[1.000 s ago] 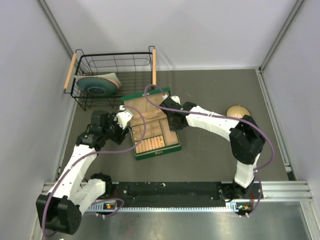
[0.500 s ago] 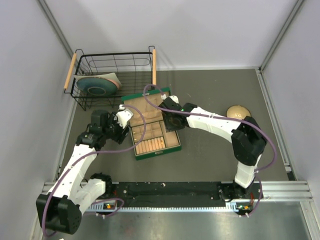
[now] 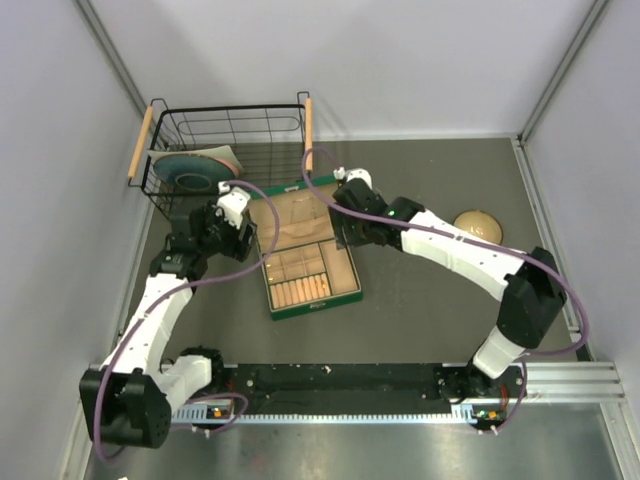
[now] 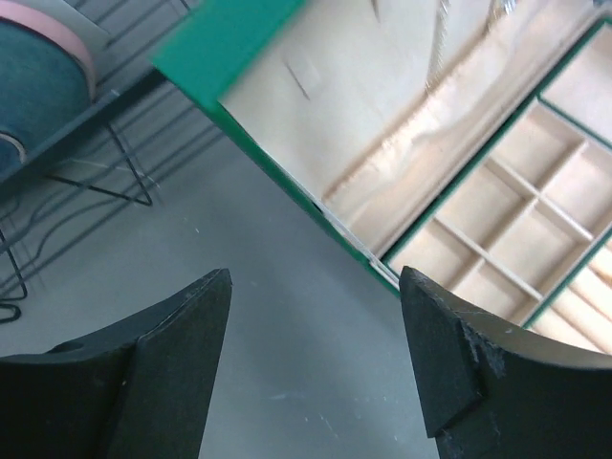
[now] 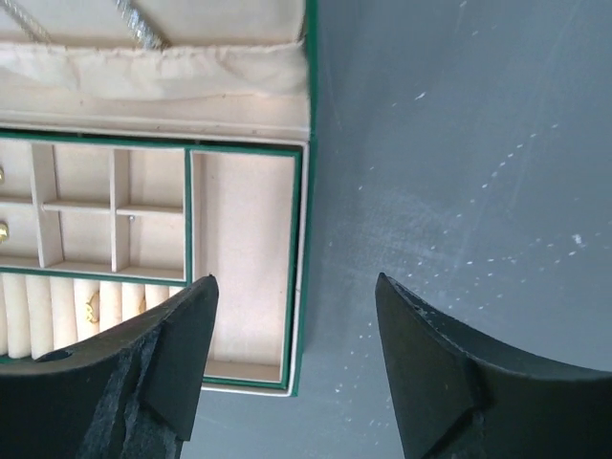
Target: Organize the mixed jewelry
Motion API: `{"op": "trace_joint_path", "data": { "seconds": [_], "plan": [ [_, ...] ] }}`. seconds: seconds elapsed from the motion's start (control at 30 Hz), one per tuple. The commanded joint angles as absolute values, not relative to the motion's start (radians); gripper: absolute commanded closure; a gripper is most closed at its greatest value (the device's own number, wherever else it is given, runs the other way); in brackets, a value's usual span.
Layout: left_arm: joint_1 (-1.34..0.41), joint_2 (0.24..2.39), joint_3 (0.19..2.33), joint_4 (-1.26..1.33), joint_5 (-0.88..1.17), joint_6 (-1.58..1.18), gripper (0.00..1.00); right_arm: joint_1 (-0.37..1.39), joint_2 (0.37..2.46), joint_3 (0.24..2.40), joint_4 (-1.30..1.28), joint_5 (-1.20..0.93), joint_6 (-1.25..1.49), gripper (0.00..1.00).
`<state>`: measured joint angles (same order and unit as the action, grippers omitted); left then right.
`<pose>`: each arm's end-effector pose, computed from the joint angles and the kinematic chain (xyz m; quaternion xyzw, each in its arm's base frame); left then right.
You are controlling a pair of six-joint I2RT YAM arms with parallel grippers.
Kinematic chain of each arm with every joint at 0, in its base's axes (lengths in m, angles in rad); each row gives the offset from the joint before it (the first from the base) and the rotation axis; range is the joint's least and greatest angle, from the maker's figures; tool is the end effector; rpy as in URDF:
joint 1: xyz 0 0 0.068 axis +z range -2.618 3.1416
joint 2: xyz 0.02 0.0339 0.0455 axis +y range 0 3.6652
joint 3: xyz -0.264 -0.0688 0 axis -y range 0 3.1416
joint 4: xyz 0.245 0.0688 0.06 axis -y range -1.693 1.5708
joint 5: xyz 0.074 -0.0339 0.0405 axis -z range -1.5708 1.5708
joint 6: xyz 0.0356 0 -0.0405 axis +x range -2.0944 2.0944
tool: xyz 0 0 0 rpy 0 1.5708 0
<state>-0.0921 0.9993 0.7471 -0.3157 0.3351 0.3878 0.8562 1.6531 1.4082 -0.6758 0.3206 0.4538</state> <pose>0.2181 -0.0319 0.2746 0.2833 0.8208 -0.0748 0.4903 0.2438 0.2640 0.2896 -0.1370 0.9268 0.0721 0.3422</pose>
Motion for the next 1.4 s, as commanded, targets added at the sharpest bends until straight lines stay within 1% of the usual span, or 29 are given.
{"op": "trace_joint_path", "data": {
  "seconds": [0.0,0.17,0.27,0.4,0.53,0.63,0.7,0.87,0.97,1.0,1.17,1.23,1.37],
  "plan": [
    [-0.034,1.055,0.839,-0.178,0.48,0.33,0.22,0.798,1.559,1.444,-0.632,0.33,0.411,0.32],
    [-0.015,1.112,0.876,-0.114,0.578,0.336,0.19,0.752,1.525,1.404,-0.601,0.285,0.394,0.32],
    [-0.015,1.14,0.89,-0.087,0.679,0.347,0.17,0.746,1.517,1.387,-0.591,0.267,0.384,0.32],
    [-0.014,1.161,0.894,-0.104,0.86,0.376,0.17,0.738,1.517,1.378,-0.586,0.25,0.374,0.32],
    [-0.014,1.158,0.884,-0.118,0.975,0.391,0.17,0.733,1.517,1.371,-0.578,0.238,0.365,0.32],
    [-0.014,1.144,0.884,-0.153,1.023,0.403,0.19,0.73,1.516,1.367,-0.577,0.235,0.361,0.32],
    [-0.014,1.128,0.888,-0.222,1.028,0.437,0.2,0.73,1.508,1.362,-0.575,0.236,0.356,0.32],
    [-0.014,0.99,0.831,-0.297,0.988,0.486,0.21,0.713,1.477,1.362,-0.574,0.267,0.347,0.32],
    [-0.014,0.914,0.81,-0.38,0.97,0.534,0.2,0.695,1.436,1.361,-0.574,0.275,0.336,0.32],
    [-0.014,0.891,0.811,-0.444,0.966,0.561,0.2,0.689,1.421,1.359,-0.574,0.269,0.319,0.32],
    [-0.014,0.856,0.805,-0.594,0.971,0.635,0.21,0.641,1.3,1.327,-0.577,0.146,0.242,0.32],
    [-0.014,0.835,0.799,-0.63,0.977,0.653,0.21,0.621,1.264,1.316,-0.577,0.14,0.219,0.32],
    [-0.014,0.821,0.81,-0.618,0.954,0.626,0.22,0.534,1.203,1.296,-0.577,0.089,0.23,0.32]
  ]
}}
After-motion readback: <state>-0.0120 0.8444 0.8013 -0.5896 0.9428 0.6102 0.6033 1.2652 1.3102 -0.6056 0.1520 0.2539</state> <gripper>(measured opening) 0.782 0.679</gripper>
